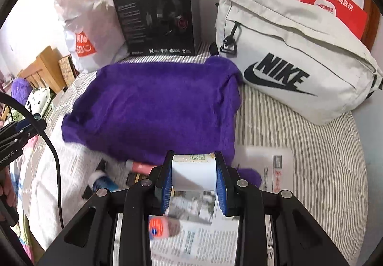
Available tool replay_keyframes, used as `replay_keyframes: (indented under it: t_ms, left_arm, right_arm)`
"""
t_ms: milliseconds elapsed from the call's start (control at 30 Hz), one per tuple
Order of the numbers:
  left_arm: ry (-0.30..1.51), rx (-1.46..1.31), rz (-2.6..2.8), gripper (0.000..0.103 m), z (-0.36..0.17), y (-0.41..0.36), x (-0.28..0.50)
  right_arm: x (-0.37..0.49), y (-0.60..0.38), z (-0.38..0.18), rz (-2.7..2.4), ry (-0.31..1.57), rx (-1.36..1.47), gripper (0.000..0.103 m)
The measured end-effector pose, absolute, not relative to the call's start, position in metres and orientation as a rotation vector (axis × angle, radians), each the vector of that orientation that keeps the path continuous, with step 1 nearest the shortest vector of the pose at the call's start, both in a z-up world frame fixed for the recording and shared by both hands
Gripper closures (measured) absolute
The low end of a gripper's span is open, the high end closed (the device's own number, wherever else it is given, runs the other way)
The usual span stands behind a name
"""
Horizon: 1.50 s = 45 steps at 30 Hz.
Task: Organize rigid objects
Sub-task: 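Carry the clip and tape roll onto the purple towel and open both tools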
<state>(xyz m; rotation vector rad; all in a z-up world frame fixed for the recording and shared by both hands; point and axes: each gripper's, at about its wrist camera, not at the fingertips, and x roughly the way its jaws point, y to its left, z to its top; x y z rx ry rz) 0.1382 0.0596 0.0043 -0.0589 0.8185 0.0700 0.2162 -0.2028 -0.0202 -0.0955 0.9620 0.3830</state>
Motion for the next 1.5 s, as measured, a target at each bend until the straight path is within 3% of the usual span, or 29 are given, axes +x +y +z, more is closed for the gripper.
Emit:
replay_keyframes:
  t_ms: [767,1133,1500]
  left_arm:
    - [0.895,-0.088,0.026,0.063,-0.045,0.079,0.263]
    - [0.948,-0.071,0.031,0.063,-0.072,0.081,0.286]
    - [0.984,-0.038,0.043,0.063,-0.088,0.079,0.289]
  right_arm:
    - [0.332,-0.164,-0.062,0.390,1.000,-0.130,0.072]
    - [0.356,-0.151,-0.098,0.393,1.052,-0.133,0.072]
    - [0.359,-0.144,-0.100,0.397,1.037,-0.203,0.071]
